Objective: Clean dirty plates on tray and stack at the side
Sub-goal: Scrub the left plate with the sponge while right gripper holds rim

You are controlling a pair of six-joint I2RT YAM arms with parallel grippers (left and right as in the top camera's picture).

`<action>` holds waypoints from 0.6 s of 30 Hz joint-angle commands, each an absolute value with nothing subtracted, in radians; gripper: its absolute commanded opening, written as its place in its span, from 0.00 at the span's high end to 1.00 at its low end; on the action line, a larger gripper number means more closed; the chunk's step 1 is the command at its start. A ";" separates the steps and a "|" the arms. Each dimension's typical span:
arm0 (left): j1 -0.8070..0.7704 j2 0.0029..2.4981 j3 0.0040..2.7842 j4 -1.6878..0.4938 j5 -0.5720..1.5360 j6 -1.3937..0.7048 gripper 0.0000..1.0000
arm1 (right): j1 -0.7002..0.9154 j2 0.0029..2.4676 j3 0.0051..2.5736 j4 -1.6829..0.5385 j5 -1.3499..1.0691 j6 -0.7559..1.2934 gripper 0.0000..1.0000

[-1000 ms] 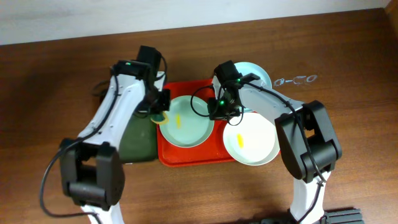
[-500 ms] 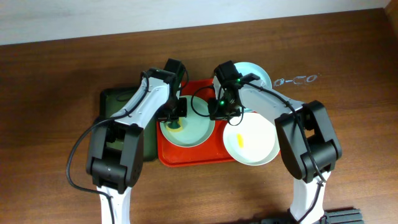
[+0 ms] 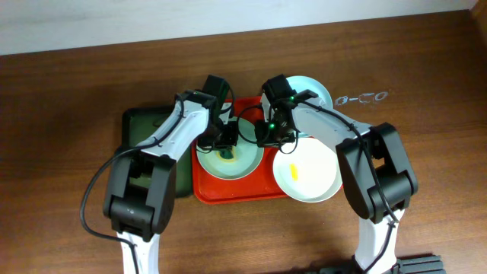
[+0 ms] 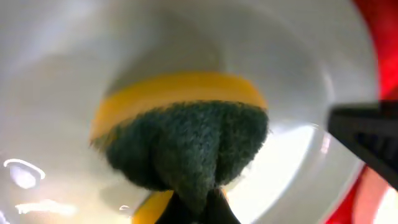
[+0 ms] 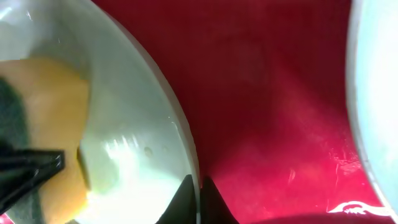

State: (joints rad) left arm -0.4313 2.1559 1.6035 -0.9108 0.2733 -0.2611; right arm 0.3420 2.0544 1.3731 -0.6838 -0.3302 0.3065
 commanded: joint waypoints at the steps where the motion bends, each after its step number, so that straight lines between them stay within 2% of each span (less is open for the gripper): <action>1: -0.379 2.008 1.604 -0.931 0.193 -0.278 1.00 | 0.352 2.067 1.369 -0.684 -0.331 0.297 0.96; 4: -0.366 1.998 1.604 -0.967 0.066 -0.280 1.00 | 0.352 2.067 1.369 -0.684 -0.331 0.297 0.96; 14: -0.447 2.181 1.582 -0.950 0.044 -0.330 1.00 | 0.352 2.067 1.369 -0.684 -0.331 0.297 0.96; 16: -0.451 2.212 1.582 -0.947 0.049 -0.330 1.00 | 0.352 2.067 1.369 -0.684 -0.331 0.297 0.96; 18: -0.451 2.223 1.582 -0.946 0.166 -0.303 1.00 | 0.352 2.067 1.369 -0.684 -0.331 0.297 0.96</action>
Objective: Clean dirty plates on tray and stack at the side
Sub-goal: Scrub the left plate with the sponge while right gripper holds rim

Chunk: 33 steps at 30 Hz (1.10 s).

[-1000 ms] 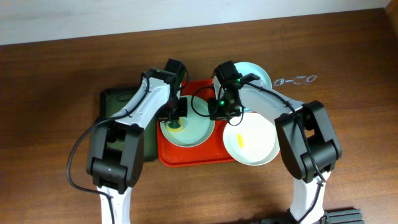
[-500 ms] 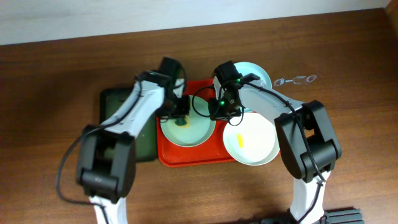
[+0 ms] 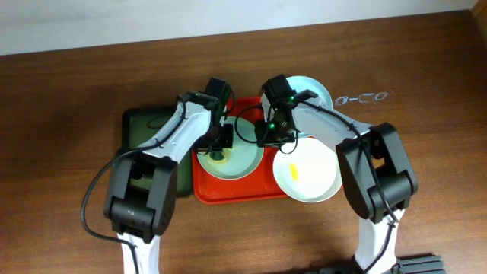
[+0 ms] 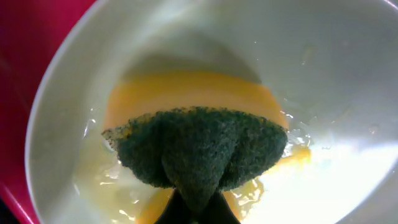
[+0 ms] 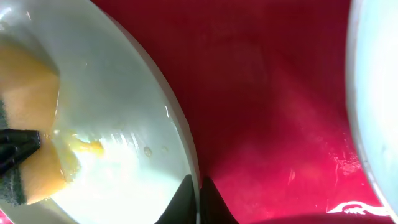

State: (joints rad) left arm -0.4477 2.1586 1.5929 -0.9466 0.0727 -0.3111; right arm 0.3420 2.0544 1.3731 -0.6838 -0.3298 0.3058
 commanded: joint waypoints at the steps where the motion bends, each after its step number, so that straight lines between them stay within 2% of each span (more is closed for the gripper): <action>1: -0.452 2.222 1.582 -0.931 0.308 -0.222 1.00 | 0.352 2.067 1.369 -0.684 -0.331 0.297 0.96; 4: -0.451 2.220 1.596 -0.932 0.497 -0.132 1.00 | 0.352 2.067 1.369 -0.684 -0.331 0.297 0.96; 6: -0.444 2.206 1.619 -0.948 0.494 -0.133 1.00 | 0.352 2.067 1.369 -0.684 -0.331 0.297 0.96; 12: -0.383 2.114 1.639 -0.985 0.112 -0.270 1.00 | 0.352 2.067 1.369 -0.684 -0.331 0.297 0.96; 16: -0.390 2.115 1.624 -0.987 0.028 -0.330 1.00 | 0.352 2.067 1.369 -0.685 -0.331 0.297 0.96; 23: -0.463 2.115 1.518 -0.871 0.083 -0.347 1.00 | 0.352 2.067 1.369 -0.688 -0.331 0.297 0.96; 29: -0.535 2.114 1.520 -0.822 0.314 -0.267 1.00 | 0.352 2.067 1.369 -0.688 -0.331 0.297 0.96; 33: -0.493 2.040 1.541 -0.850 0.261 -0.268 1.00 | 0.352 2.067 1.369 -0.693 -0.332 0.297 0.96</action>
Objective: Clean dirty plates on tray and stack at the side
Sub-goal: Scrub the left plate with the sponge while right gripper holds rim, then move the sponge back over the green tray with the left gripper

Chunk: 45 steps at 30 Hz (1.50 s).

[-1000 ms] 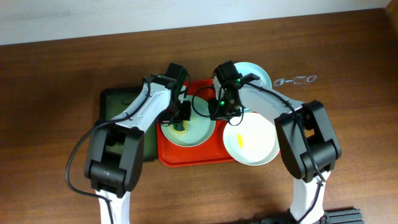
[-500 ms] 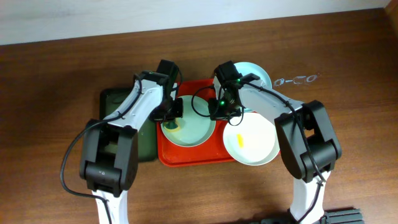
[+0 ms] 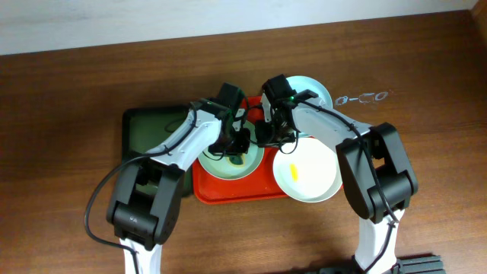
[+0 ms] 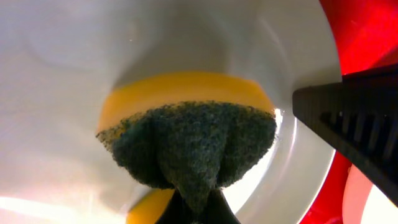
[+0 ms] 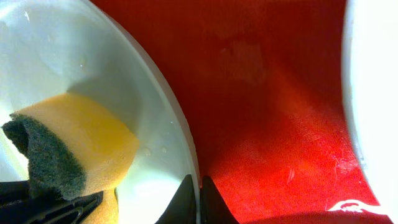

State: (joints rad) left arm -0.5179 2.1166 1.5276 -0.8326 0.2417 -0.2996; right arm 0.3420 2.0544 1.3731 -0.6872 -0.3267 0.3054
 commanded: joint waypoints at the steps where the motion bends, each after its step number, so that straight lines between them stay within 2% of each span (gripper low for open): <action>1: -0.477 2.011 1.541 -0.870 0.213 -0.268 1.00 | 0.352 2.067 1.369 -0.693 -0.332 0.297 0.96; 4: -0.413 1.882 1.541 -0.958 0.037 -0.267 1.00 | 0.352 2.065 1.377 -0.701 -0.333 0.297 0.95; 7: -0.352 1.793 1.541 -1.021 -0.035 -0.267 1.00 | 0.352 2.065 1.398 -0.722 -0.337 0.297 0.91; 14: -0.256 1.819 1.540 -1.112 -0.088 -0.216 1.00 | 0.352 2.065 1.397 -0.725 -0.336 0.297 0.89; 16: -0.244 1.837 1.540 -1.111 -0.121 -0.242 1.00 | 0.353 2.065 1.397 -0.725 -0.336 0.297 0.83; 20: -0.228 1.912 1.539 -1.113 -0.121 -0.241 1.00 | 0.353 2.065 1.397 -0.731 -0.324 0.297 0.82; 26: -0.223 2.019 1.539 -1.112 -0.127 -0.237 1.00 | 0.353 2.065 1.397 -0.733 -0.324 0.297 0.83; 27: -0.219 2.027 1.539 -1.110 -0.134 -0.237 1.00 | 0.353 2.065 1.397 -0.733 -0.324 0.297 0.92; 28: -0.213 2.032 1.539 -1.110 -0.140 -0.237 1.00 | 0.353 2.065 1.397 -0.733 -0.326 0.297 0.96; 31: -0.179 2.033 1.539 -1.116 -0.147 -0.237 1.00 | 0.351 2.065 1.423 -0.764 -0.355 0.297 0.96; 37: -0.117 2.033 1.539 -1.119 -0.147 -0.237 1.00 | 0.350 1.999 1.581 -0.979 -0.358 0.293 0.96; 45: -0.109 2.033 1.539 -1.120 -0.139 -0.238 1.00 | 0.291 1.880 1.700 -1.176 -0.308 0.281 0.96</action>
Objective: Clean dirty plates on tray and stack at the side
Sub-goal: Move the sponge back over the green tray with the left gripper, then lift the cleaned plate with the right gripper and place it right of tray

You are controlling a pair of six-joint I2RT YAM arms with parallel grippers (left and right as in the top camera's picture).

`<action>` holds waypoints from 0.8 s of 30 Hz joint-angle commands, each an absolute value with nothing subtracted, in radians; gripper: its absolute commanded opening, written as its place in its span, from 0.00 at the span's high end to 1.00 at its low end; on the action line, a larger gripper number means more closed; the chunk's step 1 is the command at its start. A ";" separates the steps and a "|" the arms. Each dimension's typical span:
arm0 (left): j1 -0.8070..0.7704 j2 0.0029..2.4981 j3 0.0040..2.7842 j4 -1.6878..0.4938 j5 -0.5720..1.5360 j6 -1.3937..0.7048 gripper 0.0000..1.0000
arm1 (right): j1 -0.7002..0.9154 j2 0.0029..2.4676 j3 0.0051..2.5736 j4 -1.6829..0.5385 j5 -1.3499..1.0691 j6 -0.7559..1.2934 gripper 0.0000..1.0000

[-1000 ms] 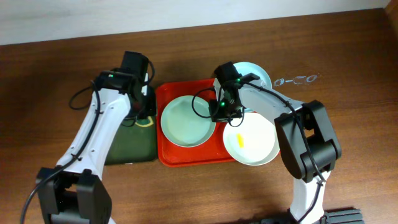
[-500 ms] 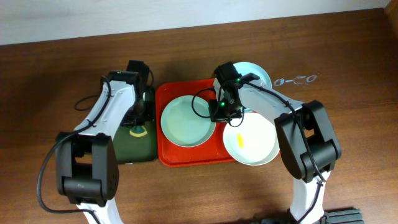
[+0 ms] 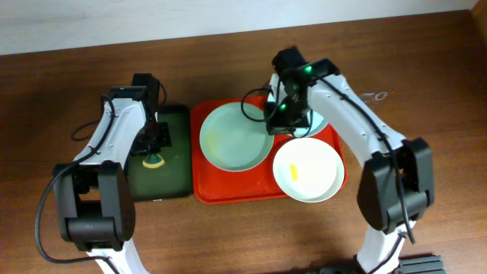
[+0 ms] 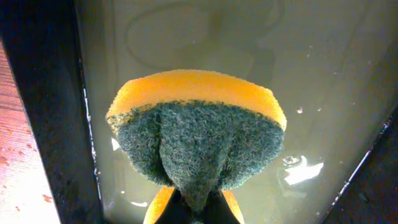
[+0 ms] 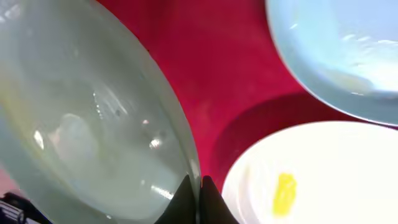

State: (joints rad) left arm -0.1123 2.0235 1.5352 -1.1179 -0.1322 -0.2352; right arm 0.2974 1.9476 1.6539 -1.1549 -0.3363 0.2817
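My right gripper [image 5: 199, 186] is shut on the right rim of a pale green plate [image 5: 93, 124], which looks tilted and raised over the red tray [image 5: 211, 81]. The plate's face is wet, with a faint yellowish trace. A white plate [image 5: 323, 174] with a yellow smear [image 5: 285, 186] lies on the tray's front right. A light blue plate [image 5: 336, 56] lies at the back right. My left gripper [image 4: 196, 202] is shut on a yellow and green sponge [image 4: 196, 134]. It holds the sponge over murky water in the dark basin [image 4: 37, 124] left of the tray.
From above, the dark green basin [image 3: 179, 183] touches the red tray's [image 3: 205, 192] left side. My right arm [image 3: 358, 114] crosses over the light blue plate [image 3: 323, 122]. Brown tabletop [image 3: 61, 91] surrounds both, and a pale wall runs along the back.
My left gripper, with the sponge, has moved from the green plate to the water basin at the left. My right gripper keeps its hold on the rim, and the plate now sits higher and tilted.
The sponge was pressed on the green plate at its centre, then at its left side over a yellow smear, then near the right rim beside my right gripper. The right gripper held the rim throughout. Now the sponge is over the basin and the plate shows only a faint trace.
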 commanded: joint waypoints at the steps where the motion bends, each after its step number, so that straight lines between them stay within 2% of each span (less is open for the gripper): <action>1: -0.108 2.032 1.539 -1.120 -0.136 -0.238 1.00 | 0.295 1.862 1.708 -1.177 -0.283 0.304 0.96; 7: -0.064 1.956 1.539 -1.172 -0.044 -0.238 1.00 | 0.345 1.852 1.726 -1.128 -0.178 0.384 0.96; 13: -0.040 1.765 1.539 -1.203 -0.044 -0.261 1.00 | 0.494 1.859 1.726 -0.940 -0.012 0.497 0.96; 17: -0.040 1.733 1.539 -1.253 -0.046 -0.261 1.00 | 0.601 1.909 1.726 -0.803 0.088 0.525 0.96; 20: -0.040 1.733 1.539 -1.255 -0.048 -0.261 1.00 | 0.669 1.966 1.726 -0.712 0.205 0.510 0.96; 24: -0.040 1.733 1.539 -1.268 -0.048 -0.261 1.00 | 0.788 1.981 1.726 -0.558 0.533 0.336 0.96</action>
